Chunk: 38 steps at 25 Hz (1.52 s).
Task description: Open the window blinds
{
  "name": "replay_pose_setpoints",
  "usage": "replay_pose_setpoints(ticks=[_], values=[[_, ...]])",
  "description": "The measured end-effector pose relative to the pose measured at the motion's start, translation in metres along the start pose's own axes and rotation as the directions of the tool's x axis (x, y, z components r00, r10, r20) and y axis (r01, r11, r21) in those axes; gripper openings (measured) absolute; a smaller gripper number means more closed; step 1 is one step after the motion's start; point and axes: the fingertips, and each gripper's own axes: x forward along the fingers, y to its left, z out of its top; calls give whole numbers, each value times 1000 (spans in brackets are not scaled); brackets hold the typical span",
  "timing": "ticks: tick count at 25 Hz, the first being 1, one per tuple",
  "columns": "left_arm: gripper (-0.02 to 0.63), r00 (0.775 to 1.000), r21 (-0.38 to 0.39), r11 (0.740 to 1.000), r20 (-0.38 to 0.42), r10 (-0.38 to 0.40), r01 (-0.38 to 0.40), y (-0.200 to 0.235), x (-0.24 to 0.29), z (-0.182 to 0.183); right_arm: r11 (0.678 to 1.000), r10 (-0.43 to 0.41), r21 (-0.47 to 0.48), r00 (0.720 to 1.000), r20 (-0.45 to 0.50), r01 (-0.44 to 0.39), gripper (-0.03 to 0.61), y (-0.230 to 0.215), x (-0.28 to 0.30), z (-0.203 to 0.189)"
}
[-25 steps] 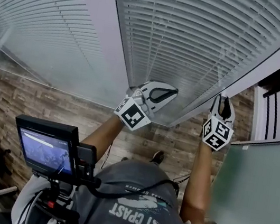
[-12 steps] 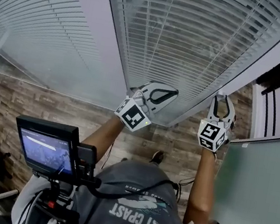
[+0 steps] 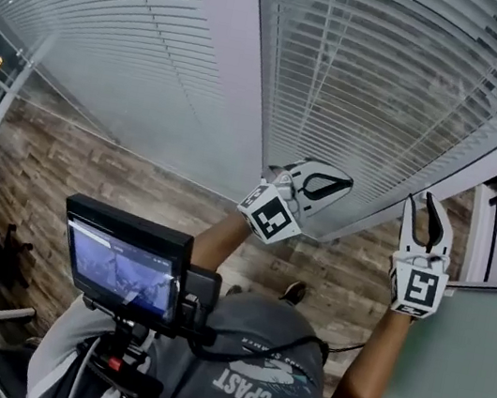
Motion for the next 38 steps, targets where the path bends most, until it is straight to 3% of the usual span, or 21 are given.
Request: replay_pose_setpoints(ticks=[3,8,38], values=[[3,1000,-17,1000,25,-10,10,0,-1,2,973,232,-16,966,116,-231,118,36,-5,32],[3,999,-19,1000,37,-2,3,4,-1,5,921,387,-33,907,167,-387,97,61,-7,46],[3,1000,-19,1000,24,3,-2,0,-3,0,913,404,-2,901,161,-409,48,62,-2,32]])
